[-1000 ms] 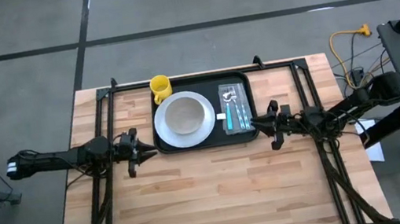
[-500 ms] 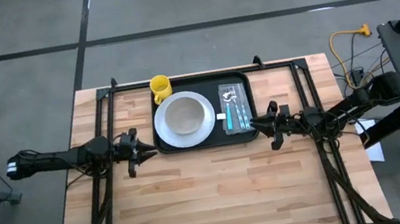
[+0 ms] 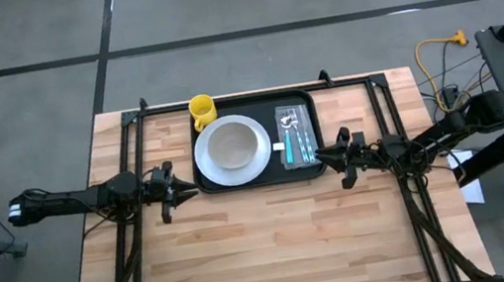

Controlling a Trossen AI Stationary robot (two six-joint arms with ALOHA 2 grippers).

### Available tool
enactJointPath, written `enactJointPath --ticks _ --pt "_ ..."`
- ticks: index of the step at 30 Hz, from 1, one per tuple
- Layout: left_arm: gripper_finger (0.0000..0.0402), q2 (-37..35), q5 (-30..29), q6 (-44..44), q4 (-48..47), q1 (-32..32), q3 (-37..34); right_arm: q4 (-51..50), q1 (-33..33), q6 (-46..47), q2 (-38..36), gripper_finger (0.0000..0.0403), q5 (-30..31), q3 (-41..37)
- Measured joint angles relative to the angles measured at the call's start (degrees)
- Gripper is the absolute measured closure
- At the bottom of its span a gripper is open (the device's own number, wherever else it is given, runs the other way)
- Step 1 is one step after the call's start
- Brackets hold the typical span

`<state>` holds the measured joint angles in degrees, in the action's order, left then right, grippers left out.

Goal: Set up tray
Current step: Return to Home Position

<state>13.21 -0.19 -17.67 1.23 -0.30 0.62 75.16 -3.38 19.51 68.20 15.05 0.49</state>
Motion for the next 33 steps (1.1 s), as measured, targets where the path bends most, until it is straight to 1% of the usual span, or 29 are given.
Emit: enactJointPath --ticks 12,24,29,33 --pt "0.0320 0.00 -0.01 -0.02 -0.02 0.00 0.00 0.02 0.00 0.00 0.00 0.0317 0.00 0.00" --pt "0.0320 0.00 0.00 -0.01 0.00 -0.01 0.00 0.02 0.00 -0.02 0.00 0.0334 0.00 0.00" --pt "0.0320 -0.02 -0.01 -0.02 0.00 -0.01 0.00 -0.11 0.00 -0.02 -0.09 0.0332 0.02 0.00" --pt "0.0320 0.00 -0.01 -0.01 0.00 -0.01 0.00 -3.05 0.00 -0.02 -3.93 0.0325 0.09 0.02"
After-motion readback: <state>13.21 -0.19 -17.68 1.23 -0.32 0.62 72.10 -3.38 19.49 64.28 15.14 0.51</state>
